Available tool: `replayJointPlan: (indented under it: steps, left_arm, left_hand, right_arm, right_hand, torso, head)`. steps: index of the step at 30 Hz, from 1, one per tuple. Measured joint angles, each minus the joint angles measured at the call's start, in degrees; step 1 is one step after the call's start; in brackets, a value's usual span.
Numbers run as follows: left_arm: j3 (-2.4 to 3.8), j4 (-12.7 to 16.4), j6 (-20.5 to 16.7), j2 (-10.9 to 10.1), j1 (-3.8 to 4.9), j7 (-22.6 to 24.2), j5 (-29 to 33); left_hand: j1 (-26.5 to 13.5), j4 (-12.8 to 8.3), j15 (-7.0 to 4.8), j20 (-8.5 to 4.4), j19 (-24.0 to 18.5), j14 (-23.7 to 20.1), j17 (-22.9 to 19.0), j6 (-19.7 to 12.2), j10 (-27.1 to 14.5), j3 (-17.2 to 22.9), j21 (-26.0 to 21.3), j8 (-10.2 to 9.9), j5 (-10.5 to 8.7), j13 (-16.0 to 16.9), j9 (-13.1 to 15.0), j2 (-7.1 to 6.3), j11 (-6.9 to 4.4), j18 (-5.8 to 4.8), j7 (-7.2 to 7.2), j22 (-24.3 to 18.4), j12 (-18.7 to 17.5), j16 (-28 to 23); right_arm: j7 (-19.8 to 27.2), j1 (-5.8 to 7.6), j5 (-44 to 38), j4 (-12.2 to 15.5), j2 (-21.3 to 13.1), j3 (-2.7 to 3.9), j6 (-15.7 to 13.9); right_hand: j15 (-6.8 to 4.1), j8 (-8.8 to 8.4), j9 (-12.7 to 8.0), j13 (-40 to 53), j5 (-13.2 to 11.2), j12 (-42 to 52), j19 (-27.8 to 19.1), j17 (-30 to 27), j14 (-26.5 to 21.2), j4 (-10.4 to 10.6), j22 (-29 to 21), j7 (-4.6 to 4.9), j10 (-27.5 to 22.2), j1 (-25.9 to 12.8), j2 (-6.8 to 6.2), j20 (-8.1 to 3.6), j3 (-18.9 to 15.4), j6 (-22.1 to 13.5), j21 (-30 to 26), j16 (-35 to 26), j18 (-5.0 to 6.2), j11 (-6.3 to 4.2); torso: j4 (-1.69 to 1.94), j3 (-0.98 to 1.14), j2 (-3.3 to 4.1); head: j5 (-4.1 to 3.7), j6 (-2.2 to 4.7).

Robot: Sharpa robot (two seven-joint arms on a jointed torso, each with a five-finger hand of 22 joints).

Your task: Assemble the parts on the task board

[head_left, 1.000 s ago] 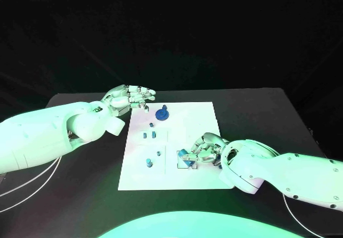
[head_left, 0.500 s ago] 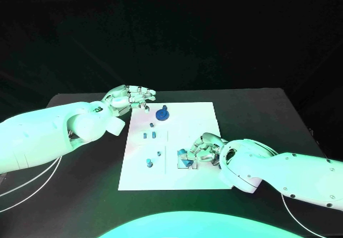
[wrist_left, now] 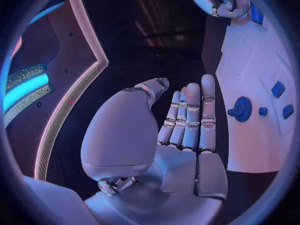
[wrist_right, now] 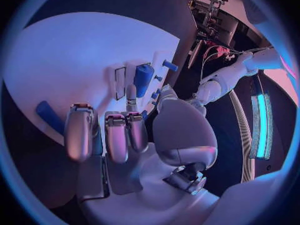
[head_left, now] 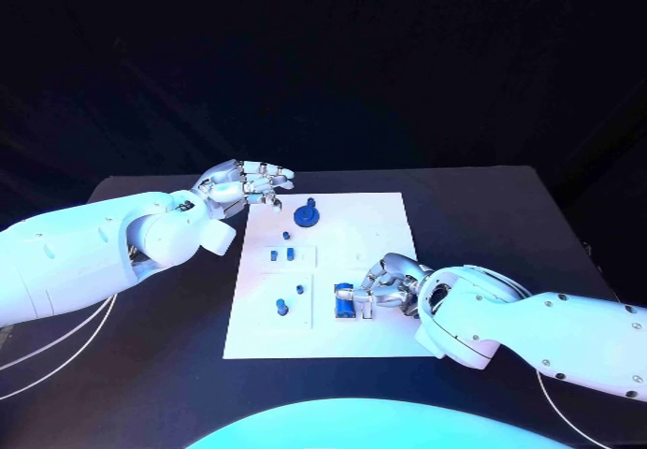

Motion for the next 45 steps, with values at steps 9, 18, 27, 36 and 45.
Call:
replayJointPlan:
  steps: [9, 18, 27, 36, 45]
  left_arm:
    - [0.0, 0.0, 0.0, -0.03, 0.0, -0.02, -0.01]
    - [0.0, 0.03, 0.0, -0.1, 0.0, -0.03, -0.04]
    - [0.0, 0.03, 0.0, -0.07, 0.0, -0.03, -0.05]
    - [0.0, 0.02, 0.0, -0.09, 0.0, -0.03, -0.06]
    - [0.0, 0.01, 0.0, -0.11, 0.0, -0.03, -0.06]
  left_hand:
    - [0.0, 0.0, 0.0, 0.0, 0.0, 0.0, 0.0, 0.0, 0.0, 0.0, 0.0, 0.0, 0.0, 0.0, 0.0, 0.0, 0.0, 0.0, 0.0, 0.0, 0.0, 0.0]
    - [0.0, 0.0, 0.0, 0.0, 0.0, 0.0, 0.0, 0.0, 0.0, 0.0, 0.0, 0.0, 0.0, -0.06, -0.08, 0.0, 0.0, 0.0, 0.0, -0.05, 0.0, 0.0]
    - [0.0, 0.0, 0.0, 0.0, 0.0, 0.0, 0.0, 0.0, 0.0, 0.0, 0.0, 0.0, 0.0, -0.06, -0.08, 0.0, 0.0, 0.0, 0.0, -0.05, 0.0, 0.0]
    - [0.0, 0.0, 0.0, 0.0, 0.0, 0.0, 0.0, 0.0, 0.0, 0.0, 0.0, 0.0, 0.0, -0.05, -0.07, 0.0, 0.0, 0.0, 0.0, -0.04, 0.0, 0.0]
    - [0.0, 0.0, 0.0, 0.0, 0.0, 0.0, 0.0, 0.0, 0.0, 0.0, 0.0, 0.0, 0.0, -0.05, -0.07, 0.0, 0.0, 0.0, 0.0, -0.04, 0.0, 0.0]
  right_arm:
    - [0.24, -0.08, -0.81, 1.36, -1.67, 0.0, 0.43]
    - [1.36, -0.58, -1.38, 2.54, -3.02, -0.01, 1.27]
    - [1.92, -1.12, -1.71, 2.0, -2.17, -0.03, 1.59]
    - [1.93, -1.51, -1.96, 1.26, -1.35, -0.01, 1.59]
    - [1.84, -1.58, -2.43, 0.68, -1.04, -0.01, 1.27]
  right_hand:
    - [0.0, 0.0, 0.49, 0.0, 0.0, 0.0, 0.0, 0.0, 0.0, -0.51, -0.01, -0.03, 0.0, 2.38, 1.85, 0.0, 0.51, -0.02, 0.0, 0.0, 0.0, 0.0]
    - [-0.21, 0.28, 0.77, -0.01, 0.01, 0.0, 0.0, -0.01, -0.21, -1.87, -0.01, -0.23, 0.0, 13.24, 1.55, 0.0, 3.53, -0.23, 0.0, 0.0, 0.0, 0.0]
    - [-0.42, 0.27, 0.76, -0.01, 0.01, 0.0, 0.0, -0.01, 0.0, -1.58, -0.02, -0.23, 0.0, 13.6, 1.65, 0.0, 3.82, -0.23, 0.0, 0.0, 0.0, 0.0]
    - [-0.42, 0.27, 0.76, 0.0, 0.01, 0.0, 0.0, -0.02, 0.0, -1.35, -0.03, -0.23, 0.21, 13.98, 2.03, 0.0, 4.05, -0.23, 0.0, 0.0, 0.0, -0.22]
    - [-0.42, 0.27, 0.76, 0.0, 0.01, 0.0, -0.21, -0.03, 0.0, -0.79, -0.03, -0.31, 0.21, 14.51, 2.56, -0.21, 4.61, -0.15, 0.0, 0.0, 0.0, -0.22]
  torso:
    - [-0.01, 0.01, -0.01]
    - [-0.03, 0.01, -0.01]
    - [0.02, 0.01, 0.0]
    - [0.08, -0.04, 0.02]
    - [0.04, -0.04, 0.01]
  head:
    - [0.02, -0.1]
    - [0.01, -0.27]
    - [0.01, -0.36]
    - [0.1, -0.5]
    - [0.19, -0.54]
